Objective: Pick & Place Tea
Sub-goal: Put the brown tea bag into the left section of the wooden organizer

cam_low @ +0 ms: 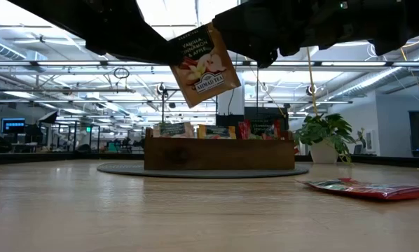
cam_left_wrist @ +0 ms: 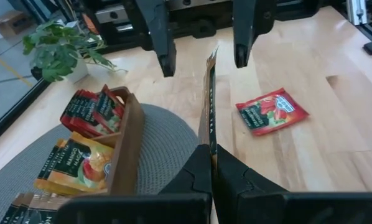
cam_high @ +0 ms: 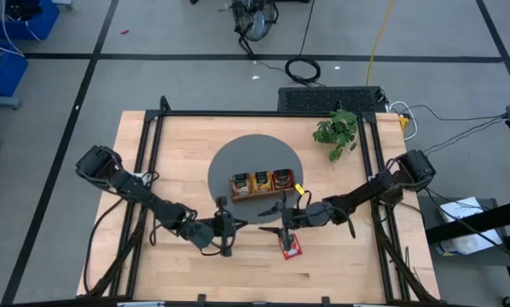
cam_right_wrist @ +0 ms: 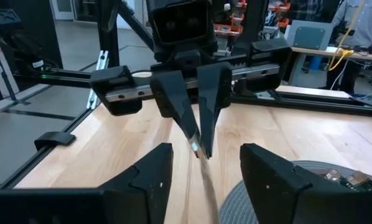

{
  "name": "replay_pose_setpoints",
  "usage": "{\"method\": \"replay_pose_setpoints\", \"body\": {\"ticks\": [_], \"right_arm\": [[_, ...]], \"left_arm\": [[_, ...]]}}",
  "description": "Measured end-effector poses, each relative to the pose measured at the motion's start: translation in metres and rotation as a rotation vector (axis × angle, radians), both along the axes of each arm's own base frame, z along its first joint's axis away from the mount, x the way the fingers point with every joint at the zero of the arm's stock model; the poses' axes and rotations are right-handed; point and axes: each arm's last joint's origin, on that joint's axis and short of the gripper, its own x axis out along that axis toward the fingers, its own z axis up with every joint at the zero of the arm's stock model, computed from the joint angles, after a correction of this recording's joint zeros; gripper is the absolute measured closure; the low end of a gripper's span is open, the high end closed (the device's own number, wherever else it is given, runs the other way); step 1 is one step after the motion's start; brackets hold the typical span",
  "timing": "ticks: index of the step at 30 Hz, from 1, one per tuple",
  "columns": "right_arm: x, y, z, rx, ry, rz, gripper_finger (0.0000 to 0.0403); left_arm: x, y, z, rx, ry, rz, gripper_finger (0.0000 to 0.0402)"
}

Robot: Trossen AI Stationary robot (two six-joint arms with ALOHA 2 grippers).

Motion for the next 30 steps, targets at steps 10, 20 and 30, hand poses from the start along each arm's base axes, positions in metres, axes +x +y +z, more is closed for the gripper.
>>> {"method": "replay_pose_setpoints", "body": {"ticks": [10,20,30], "right_arm": [[0.003,-0.009,-0.002,0.002,0.019,0.034,0.0286],[0.013,-0.02,-0.001,0.007,0.084,0.119,0.0397],[0.016,-0.037,0.001,0.005,0.033,0.117,0.0402]], "left_arm": [[0.005,0.01,0.0,-0.02,0.005,0.014,0.0401],[0.005,0.009,-0.001,-0.026,0.012,-0.008,0.0401],[-0.009,-0.004,0.006,0.141,0.016,0.013,0.0324]]}}
